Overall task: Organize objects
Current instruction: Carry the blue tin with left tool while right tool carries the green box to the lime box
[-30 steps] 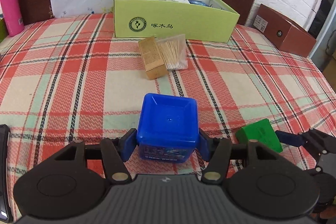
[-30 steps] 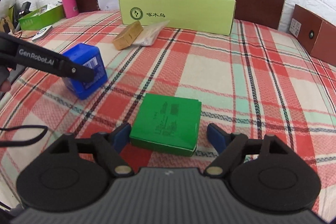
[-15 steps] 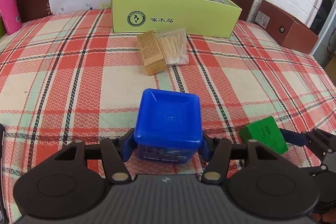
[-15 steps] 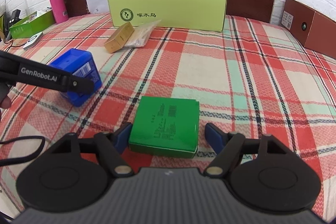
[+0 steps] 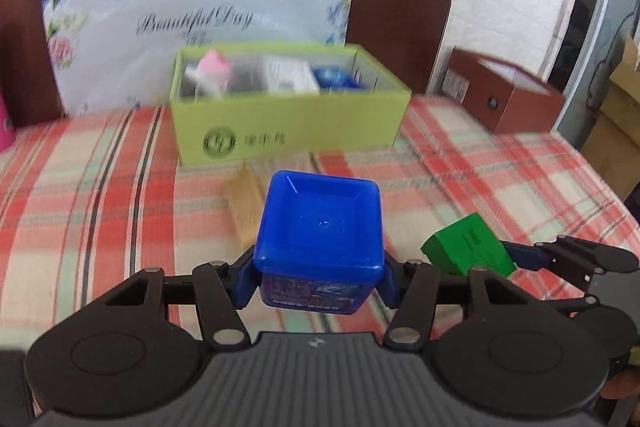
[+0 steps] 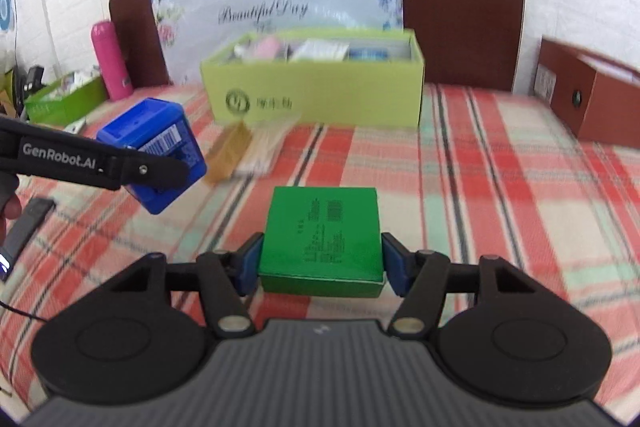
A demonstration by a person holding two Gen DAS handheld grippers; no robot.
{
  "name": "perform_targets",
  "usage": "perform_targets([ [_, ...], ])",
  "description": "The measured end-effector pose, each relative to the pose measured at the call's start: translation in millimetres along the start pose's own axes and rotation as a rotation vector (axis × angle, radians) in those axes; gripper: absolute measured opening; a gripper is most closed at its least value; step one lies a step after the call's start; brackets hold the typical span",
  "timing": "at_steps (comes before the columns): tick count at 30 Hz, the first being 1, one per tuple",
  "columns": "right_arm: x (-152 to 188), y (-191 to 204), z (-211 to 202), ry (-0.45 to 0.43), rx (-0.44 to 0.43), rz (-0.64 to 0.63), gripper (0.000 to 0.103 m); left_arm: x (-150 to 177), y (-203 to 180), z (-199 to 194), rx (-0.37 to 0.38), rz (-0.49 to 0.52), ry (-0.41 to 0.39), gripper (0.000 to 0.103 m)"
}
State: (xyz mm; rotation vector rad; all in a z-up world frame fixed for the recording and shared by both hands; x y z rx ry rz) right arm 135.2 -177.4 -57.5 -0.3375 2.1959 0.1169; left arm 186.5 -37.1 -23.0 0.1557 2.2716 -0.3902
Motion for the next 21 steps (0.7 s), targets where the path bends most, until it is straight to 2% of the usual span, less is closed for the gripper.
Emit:
perform_targets([
  [4, -48.1, -14.8, 1.6, -0.085, 0.014, -0.027, 0.06, -54.9, -12.5, 0.6, 0.035, 0.0, -0.074, 0.06],
  [11, -135.2, -44.4, 26.7, -0.19, 0.063, -0.067, 0.06, -147.4, -17.2, 19.5, -0.004, -0.002, -0.145, 0.06],
  [14, -164.8, -51.2, 45.3, -0.211, 0.074, -0.07, 0.06, -178.7, -3.2, 34.8, -0.042, -0.018, -0.149, 0.06],
  [17, -188.4, -55.2, 71.4, -0.223, 0.05, -0.053, 0.06, -200.3, 21.0, 59.3, -0.09, -0.034, -0.138, 0.06],
  [21, -205.2, -55.9, 113.0, -0.23, 0.019, -0.063, 0.06, -208.8, 58.5, 96.3, -0.138, -0.071, -0.103, 0.06],
])
Point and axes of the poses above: each gripper's, at about its wrist camera, not at the fingertips, and z roughly the way its jaws point, y to its left, x to its underside, the point moved 8 cm from there along z, roughly the way its jaws point, and after that the axes turned 7 degrees about -z, right-handed, at the moved point
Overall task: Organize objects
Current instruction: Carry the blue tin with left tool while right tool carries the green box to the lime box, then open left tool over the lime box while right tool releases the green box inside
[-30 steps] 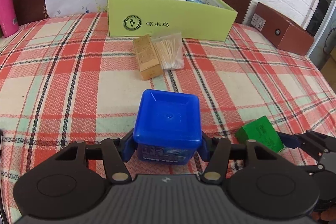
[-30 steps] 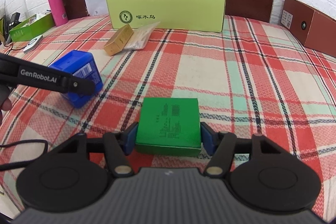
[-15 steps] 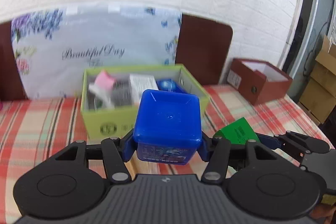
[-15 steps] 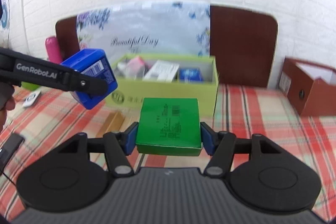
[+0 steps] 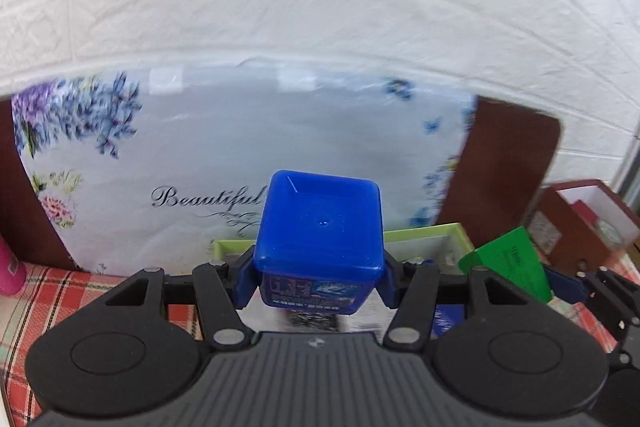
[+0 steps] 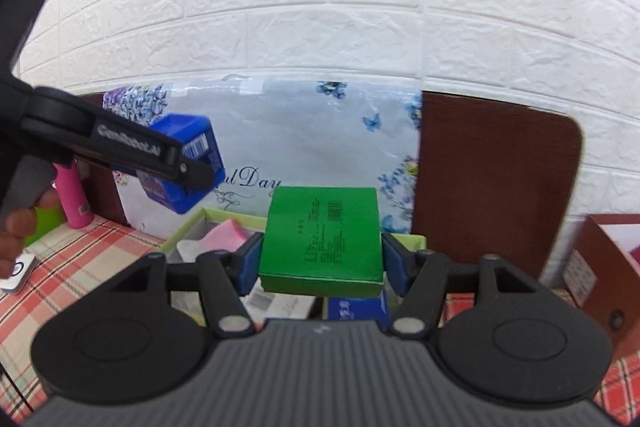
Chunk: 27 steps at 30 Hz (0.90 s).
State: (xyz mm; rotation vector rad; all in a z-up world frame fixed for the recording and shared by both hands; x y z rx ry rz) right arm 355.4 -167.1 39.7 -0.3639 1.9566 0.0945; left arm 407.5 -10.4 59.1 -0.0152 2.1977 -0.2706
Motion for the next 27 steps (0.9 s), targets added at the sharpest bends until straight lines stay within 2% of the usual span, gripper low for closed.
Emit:
perform_targets([
  [5, 10.4, 5.6, 54.1, 0.046, -0.024, -0.008, 0.06, 9.6, 21.7, 40.1, -0.016, 0.001, 0.056, 0.06],
  [11, 30.2, 2.7, 91.8, 0.092, -0.04, 0.029, 0.062, 21.5, 29.2, 69.2, -0.015, 0.014, 0.096, 0.06],
  [12, 33.1, 3.0, 95.7, 0.087, -0.067, 0.033, 0.068, 22.7, 30.9, 71.2, -0.021, 0.011, 0.092, 0.06],
  [13, 35.9, 3.5, 99.1, 0.083, -0.088, 0.034, 0.078, 23.6, 32.4, 71.6, -0.027, 0.01, 0.084, 0.068],
  [14, 39.2, 3.4, 102.1, 0.087, -0.087, 0.028, 0.093, 24.1, 34.1, 71.4, -0.041, 0.015, 0.079, 0.074],
  [15, 42.5, 2.1, 102.5, 0.082, -0.062, 0.016, 0.095, 24.3, 36.1, 70.4, -0.07, 0.027, 0.069, 0.083],
  [16, 44.0, -0.3, 99.2, 0.065, -0.033, -0.001, 0.095, 24.2, 38.1, 67.6, -0.104, 0.049, 0.049, 0.087],
  [19, 48.2, -5.1, 85.5, 0.048, -0.024, 0.0, 0.096, 22.7, 43.2, 59.6, -0.169, 0.078, 0.005, 0.093],
  [24, 50.1, -7.9, 69.9, 0.051, -0.02, 0.024, 0.096, 20.4, 41.2, 46.9, -0.129, 0.003, 0.004, 0.094],
  [27, 44.6, -6.6, 55.5, 0.042, -0.013, 0.039, 0.101, 22.8, 30.1, 26.4, -0.119, 0.026, -0.002, 0.094],
])
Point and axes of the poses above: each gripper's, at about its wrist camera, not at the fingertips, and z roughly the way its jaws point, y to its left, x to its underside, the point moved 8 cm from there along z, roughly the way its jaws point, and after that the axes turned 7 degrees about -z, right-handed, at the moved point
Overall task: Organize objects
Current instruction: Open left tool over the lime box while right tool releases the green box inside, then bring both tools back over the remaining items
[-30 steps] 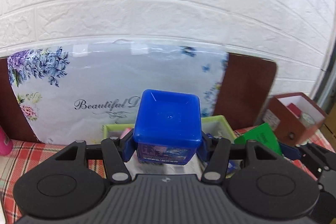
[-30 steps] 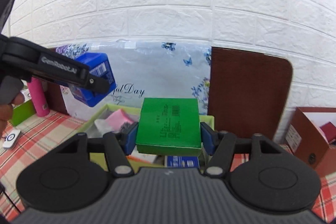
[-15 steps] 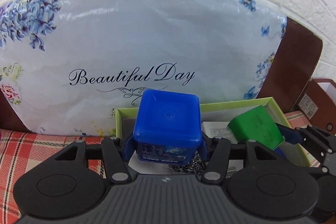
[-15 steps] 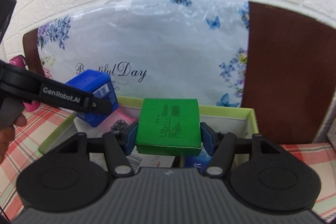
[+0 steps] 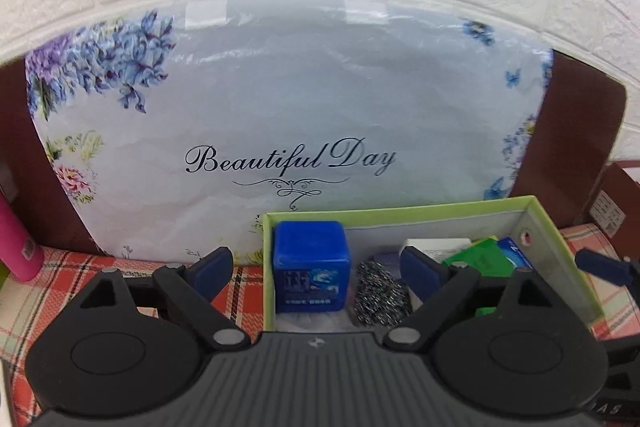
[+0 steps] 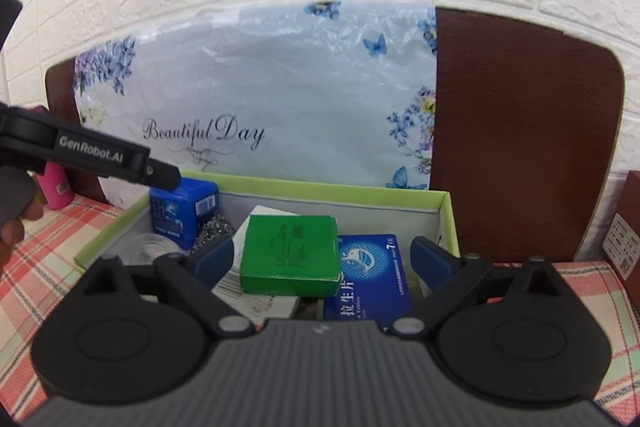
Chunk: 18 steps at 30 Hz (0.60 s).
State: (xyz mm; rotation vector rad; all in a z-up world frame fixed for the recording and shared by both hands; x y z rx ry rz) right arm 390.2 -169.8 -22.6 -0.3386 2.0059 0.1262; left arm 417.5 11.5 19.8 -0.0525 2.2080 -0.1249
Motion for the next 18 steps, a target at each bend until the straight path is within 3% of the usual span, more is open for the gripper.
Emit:
perform_targets([
  [5, -14.6, 5.6, -58.9, -0.104, -0.015, 0.044, 0.103, 10.6, -10.5, -49.0, 0.014, -0.037, -0.016, 0.094],
  [10, -7.7, 8.3, -124.1, -0.185, -0.037, 0.09, 0.103, 33.5, -17.4, -107.0, 0.024, -0.06, -0.07, 0.094],
  [18, 34.3, 24.2, -192.6, -0.189, -0.001, 0.105, 0.103, 94.3, -24.3, -160.0, 0.034, -0.039, -0.082, 0.094],
])
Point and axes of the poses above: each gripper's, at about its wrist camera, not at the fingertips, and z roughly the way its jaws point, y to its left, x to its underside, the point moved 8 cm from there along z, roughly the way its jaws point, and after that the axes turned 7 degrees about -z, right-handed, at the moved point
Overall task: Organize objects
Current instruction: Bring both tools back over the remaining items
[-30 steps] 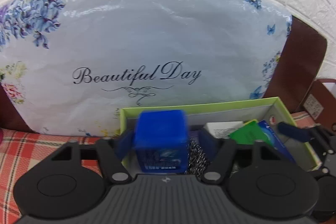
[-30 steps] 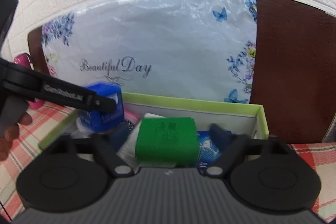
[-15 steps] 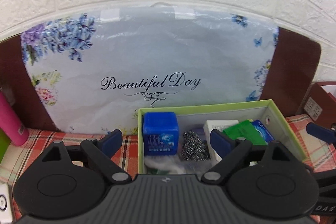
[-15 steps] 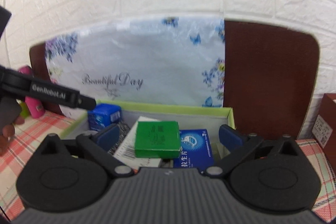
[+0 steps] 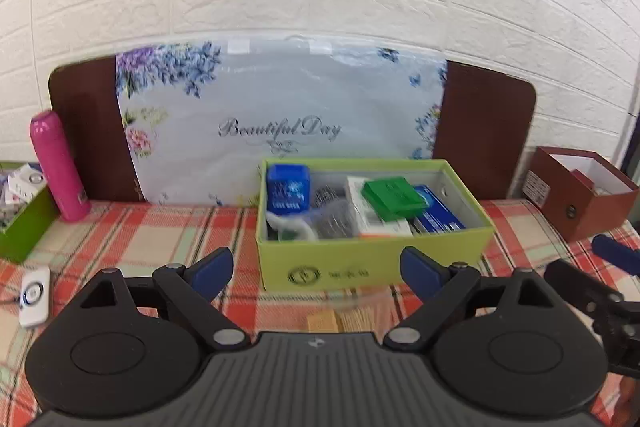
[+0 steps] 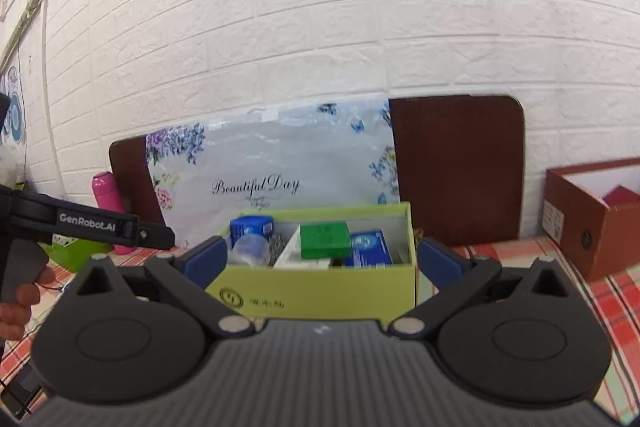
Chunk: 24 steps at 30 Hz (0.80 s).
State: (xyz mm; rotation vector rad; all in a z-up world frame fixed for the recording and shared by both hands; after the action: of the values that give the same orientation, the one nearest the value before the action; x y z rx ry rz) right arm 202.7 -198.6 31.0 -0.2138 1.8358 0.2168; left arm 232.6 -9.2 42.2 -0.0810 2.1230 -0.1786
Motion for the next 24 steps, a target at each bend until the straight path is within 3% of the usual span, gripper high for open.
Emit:
perform_targets([
  [13, 79.9, 15.2, -35.9, 0.139, 0.013, 0.07, 0.103, 75.0, 7.0, -14.8, -0.044, -0.003, 0.096, 0.094],
  [24, 117.8, 28.2, -35.3, 0.224, 0.054, 0.014, 0.103, 101.7, 14.7, -7.2, -0.046, -0.019, 0.144, 0.094],
])
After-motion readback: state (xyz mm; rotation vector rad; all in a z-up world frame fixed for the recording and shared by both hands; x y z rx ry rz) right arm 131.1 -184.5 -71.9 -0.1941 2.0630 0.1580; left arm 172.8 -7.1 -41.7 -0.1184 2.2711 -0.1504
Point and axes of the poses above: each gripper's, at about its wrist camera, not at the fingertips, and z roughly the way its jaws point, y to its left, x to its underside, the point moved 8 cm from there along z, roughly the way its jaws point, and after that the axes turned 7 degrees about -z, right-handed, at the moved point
